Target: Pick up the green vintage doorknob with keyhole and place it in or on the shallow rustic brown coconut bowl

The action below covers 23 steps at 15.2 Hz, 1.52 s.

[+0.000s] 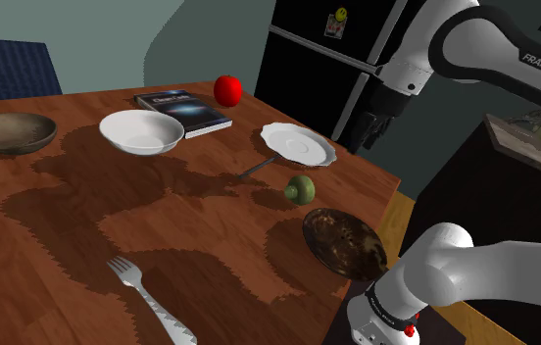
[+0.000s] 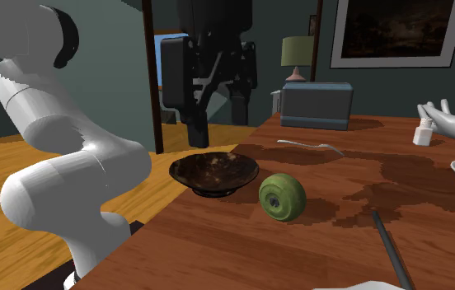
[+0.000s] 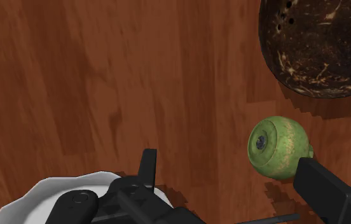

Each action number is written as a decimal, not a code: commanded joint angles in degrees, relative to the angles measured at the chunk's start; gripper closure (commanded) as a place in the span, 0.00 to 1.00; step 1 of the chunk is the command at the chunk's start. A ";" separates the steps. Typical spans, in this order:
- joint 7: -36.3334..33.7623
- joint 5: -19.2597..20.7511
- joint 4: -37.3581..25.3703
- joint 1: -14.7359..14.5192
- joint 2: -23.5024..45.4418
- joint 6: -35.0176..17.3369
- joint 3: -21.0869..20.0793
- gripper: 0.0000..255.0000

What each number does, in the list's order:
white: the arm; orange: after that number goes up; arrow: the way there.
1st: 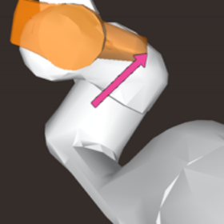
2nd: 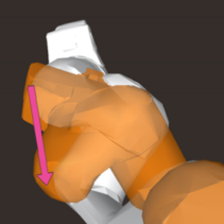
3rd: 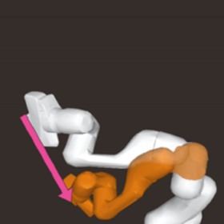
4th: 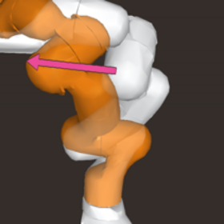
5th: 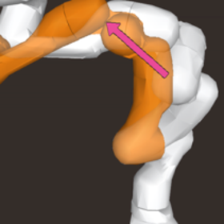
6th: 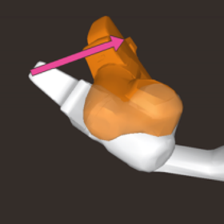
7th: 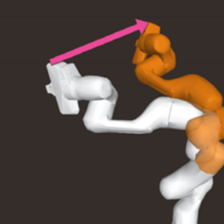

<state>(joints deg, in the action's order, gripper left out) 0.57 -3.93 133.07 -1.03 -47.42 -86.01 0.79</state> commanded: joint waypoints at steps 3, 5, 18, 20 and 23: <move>-1.02 -1.55 3.21 -1.05 -1.20 -3.50 -1.93 0.00; -2.01 -3.14 6.18 -2.19 -2.11 -7.09 -3.95 0.00; -5.01 -9.18 18.11 -6.69 -1.95 -24.34 -12.04 0.00; -4.96 -9.42 19.13 -6.78 -1.64 -25.66 -12.30 0.00; -4.96 -9.41 19.13 -6.78 -1.65 -25.66 -12.30 0.00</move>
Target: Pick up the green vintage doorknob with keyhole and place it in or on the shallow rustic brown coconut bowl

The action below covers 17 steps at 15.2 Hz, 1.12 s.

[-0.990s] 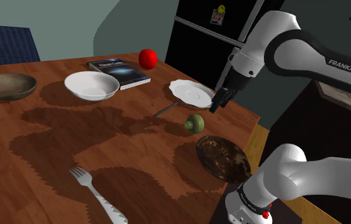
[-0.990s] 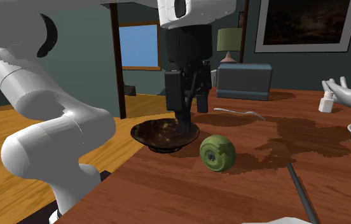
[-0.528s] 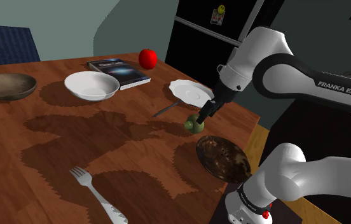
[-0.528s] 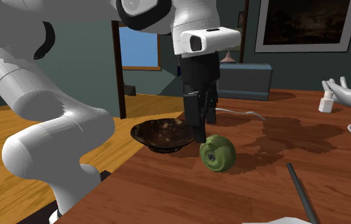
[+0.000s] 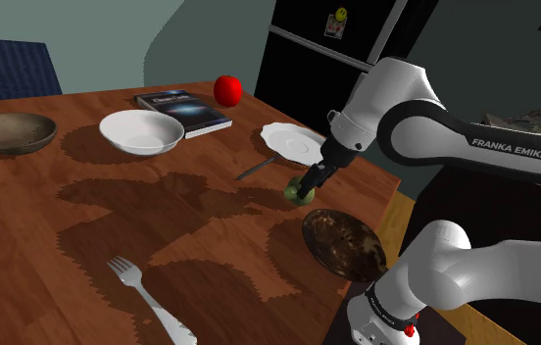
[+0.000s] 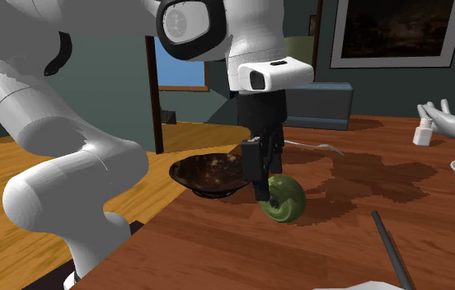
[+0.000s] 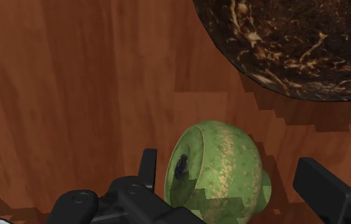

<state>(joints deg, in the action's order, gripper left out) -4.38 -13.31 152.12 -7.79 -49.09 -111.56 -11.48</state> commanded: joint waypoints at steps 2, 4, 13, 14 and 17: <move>-0.02 -0.03 0.07 -0.02 0.03 -0.12 -0.04 0.00; -0.02 -0.03 0.07 -0.02 0.03 -0.12 -0.04 0.00; -0.03 -0.05 0.08 -0.03 0.06 -0.16 -0.07 1.00; -0.02 -0.03 0.07 -0.02 0.03 -0.12 -0.04 1.00; -0.21 0.37 -2.19 0.16 -0.03 2.19 0.30 1.00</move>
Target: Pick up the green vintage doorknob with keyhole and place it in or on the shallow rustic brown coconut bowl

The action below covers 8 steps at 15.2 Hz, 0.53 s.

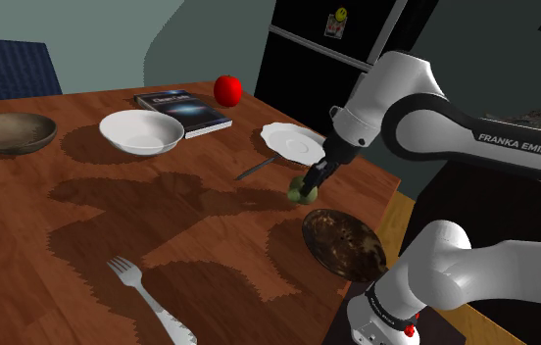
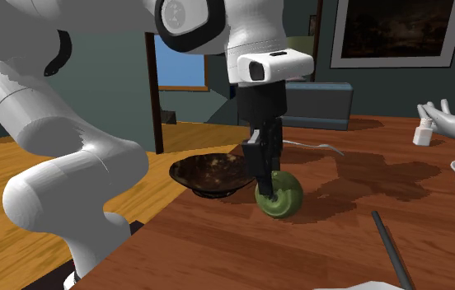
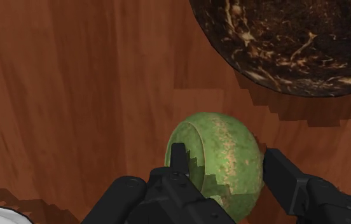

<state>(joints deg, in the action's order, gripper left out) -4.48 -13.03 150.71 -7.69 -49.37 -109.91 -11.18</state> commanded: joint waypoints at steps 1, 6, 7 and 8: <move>-0.18 0.21 -1.54 0.11 0.26 1.29 0.11 1.00; -0.50 0.80 -5.51 0.38 0.54 4.97 0.62 1.00; -0.56 0.91 -6.33 0.44 0.64 5.69 0.72 1.00; -0.63 1.02 -7.16 0.49 0.75 6.41 0.81 1.00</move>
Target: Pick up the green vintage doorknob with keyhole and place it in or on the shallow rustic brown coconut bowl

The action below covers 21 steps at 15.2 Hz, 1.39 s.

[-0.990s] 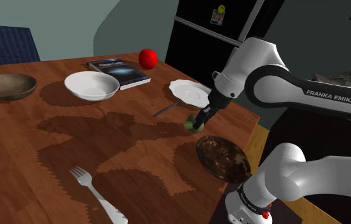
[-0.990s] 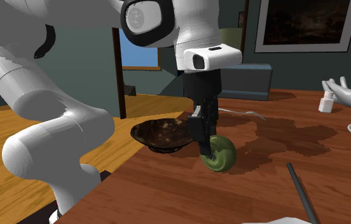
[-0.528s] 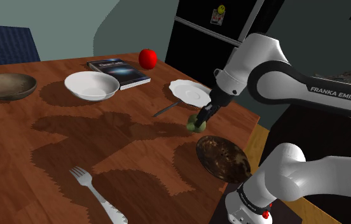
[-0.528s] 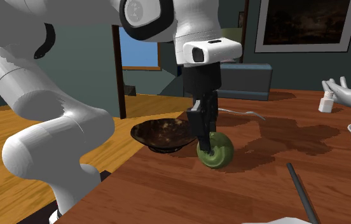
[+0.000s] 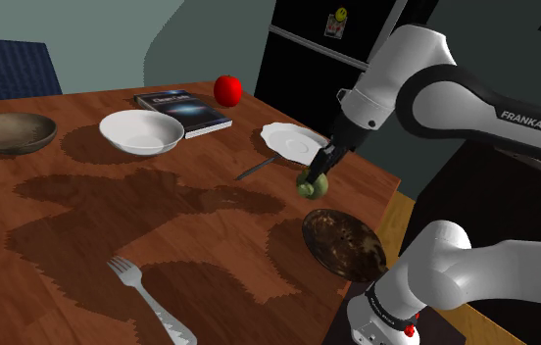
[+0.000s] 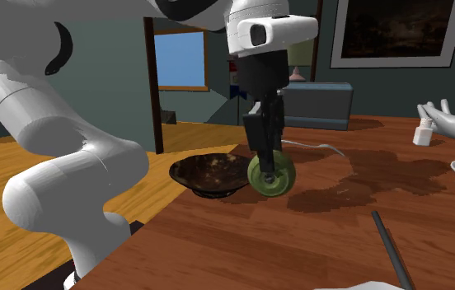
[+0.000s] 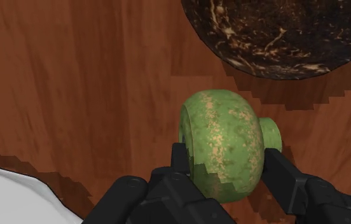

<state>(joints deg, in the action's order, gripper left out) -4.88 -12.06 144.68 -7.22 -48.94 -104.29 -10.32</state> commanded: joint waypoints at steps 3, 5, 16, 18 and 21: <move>-0.43 0.36 -3.65 0.16 0.71 2.91 0.22 1.00; -0.56 0.56 -5.37 0.25 1.04 4.31 0.39 1.00; -3.53 -0.37 -8.69 -1.10 -5.43 13.78 -0.28 1.00; -4.97 -1.22 -7.79 -1.99 -9.19 16.44 -0.94 1.00; -7.33 -2.64 -7.00 -3.36 -14.51 20.67 -2.04 1.00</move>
<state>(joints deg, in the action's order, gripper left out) -11.65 -14.45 137.50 -10.22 -61.80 -85.12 -12.30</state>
